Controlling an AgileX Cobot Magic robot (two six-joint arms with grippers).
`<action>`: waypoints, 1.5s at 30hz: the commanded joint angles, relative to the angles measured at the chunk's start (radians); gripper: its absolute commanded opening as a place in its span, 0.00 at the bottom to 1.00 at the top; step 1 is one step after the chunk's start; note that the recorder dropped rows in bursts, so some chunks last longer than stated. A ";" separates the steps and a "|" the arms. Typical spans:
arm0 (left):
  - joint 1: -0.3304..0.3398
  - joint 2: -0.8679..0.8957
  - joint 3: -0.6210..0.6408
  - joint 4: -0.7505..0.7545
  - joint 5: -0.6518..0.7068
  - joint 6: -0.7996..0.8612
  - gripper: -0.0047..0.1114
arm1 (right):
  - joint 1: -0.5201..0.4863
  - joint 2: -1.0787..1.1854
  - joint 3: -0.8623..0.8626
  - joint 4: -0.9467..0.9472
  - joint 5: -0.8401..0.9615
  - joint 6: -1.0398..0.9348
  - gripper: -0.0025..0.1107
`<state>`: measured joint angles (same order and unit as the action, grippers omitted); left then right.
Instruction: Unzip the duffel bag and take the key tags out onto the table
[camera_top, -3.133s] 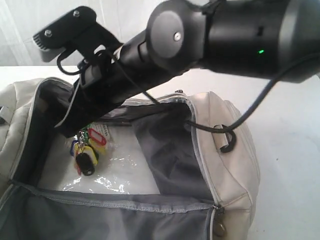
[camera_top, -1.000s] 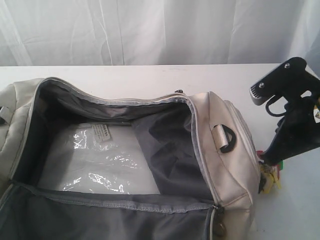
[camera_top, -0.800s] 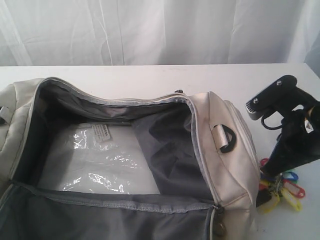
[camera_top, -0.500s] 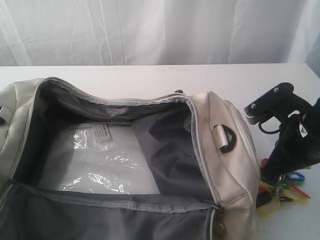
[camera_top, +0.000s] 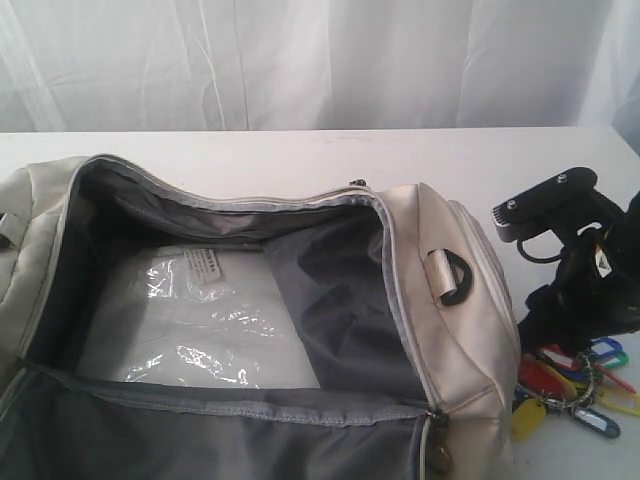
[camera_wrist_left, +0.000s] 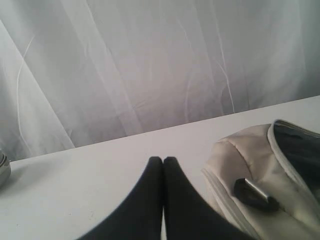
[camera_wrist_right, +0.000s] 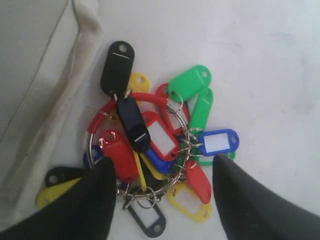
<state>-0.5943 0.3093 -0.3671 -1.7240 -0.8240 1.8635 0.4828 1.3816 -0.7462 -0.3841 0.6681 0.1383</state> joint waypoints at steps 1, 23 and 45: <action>0.003 -0.007 0.007 -0.020 0.009 0.002 0.04 | -0.006 -0.058 0.003 0.014 -0.028 0.028 0.50; 0.003 -0.007 0.007 -0.020 0.488 -0.008 0.04 | -0.006 -1.019 0.003 0.034 0.004 0.050 0.29; 0.003 0.011 0.007 -0.020 0.602 -0.320 0.04 | -0.006 -1.240 0.156 0.024 -0.170 0.156 0.02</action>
<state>-0.5943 0.3176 -0.3671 -1.7223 -0.2506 1.5522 0.4828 0.1209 -0.6389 -0.3418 0.5196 0.2935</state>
